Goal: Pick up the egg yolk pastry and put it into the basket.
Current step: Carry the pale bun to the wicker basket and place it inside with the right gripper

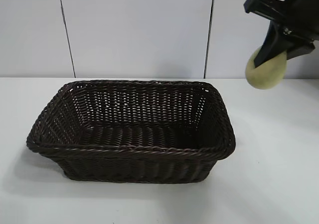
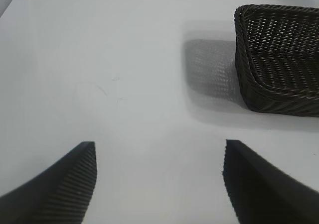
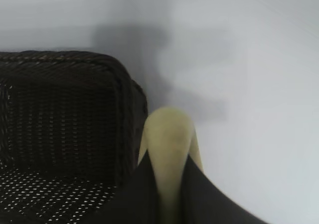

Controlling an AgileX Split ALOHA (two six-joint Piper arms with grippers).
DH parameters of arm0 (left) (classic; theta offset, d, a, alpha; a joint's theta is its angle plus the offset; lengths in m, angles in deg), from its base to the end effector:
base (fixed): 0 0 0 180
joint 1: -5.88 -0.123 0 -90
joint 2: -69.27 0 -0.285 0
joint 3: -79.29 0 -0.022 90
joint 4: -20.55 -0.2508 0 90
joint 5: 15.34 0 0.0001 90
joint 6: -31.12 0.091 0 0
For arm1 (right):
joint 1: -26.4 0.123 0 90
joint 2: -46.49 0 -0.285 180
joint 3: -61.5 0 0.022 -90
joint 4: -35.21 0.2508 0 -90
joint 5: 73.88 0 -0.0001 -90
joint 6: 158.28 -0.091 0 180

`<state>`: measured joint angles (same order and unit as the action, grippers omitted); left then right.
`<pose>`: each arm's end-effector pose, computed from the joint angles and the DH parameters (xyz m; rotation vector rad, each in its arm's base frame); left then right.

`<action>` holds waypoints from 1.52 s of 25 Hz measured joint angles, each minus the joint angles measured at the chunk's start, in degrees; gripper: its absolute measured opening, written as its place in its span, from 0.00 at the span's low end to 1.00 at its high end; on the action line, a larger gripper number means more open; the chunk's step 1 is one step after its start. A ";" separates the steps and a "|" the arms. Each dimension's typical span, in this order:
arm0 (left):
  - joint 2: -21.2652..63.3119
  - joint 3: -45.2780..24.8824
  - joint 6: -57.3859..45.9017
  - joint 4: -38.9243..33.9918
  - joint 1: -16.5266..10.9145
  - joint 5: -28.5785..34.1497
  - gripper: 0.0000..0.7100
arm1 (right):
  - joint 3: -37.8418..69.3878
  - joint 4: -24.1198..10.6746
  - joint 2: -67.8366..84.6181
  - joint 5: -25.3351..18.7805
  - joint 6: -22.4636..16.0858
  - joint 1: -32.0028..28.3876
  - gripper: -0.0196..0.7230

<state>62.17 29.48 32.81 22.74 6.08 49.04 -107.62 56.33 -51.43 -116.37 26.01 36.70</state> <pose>-0.0070 -0.0031 0.2663 0.0379 2.1161 -0.0308 0.3195 0.0806 0.2693 -0.0590 2.6266 0.4554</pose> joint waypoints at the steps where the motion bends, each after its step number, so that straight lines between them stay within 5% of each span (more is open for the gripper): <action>1: 0.00 0.00 0.00 0.00 0.00 0.00 0.73 | 0.00 0.21 0.00 0.78 0.00 1.31 0.08; 16: 0.00 0.00 0.00 0.00 0.00 0.00 0.73 | 0.00 3.08 0.00 12.25 0.00 20.81 0.08; 30: 0.00 0.00 0.00 0.00 0.00 0.00 0.73 | 0.00 5.35 -12.47 28.74 0.00 27.02 0.08; 38: 0.00 0.00 0.00 0.00 0.00 0.00 0.73 | 0.00 5.55 -21.06 30.58 0.00 27.02 0.07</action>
<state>62.17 29.48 32.81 22.74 6.08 49.04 -107.62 61.88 -72.49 -85.79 26.01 63.72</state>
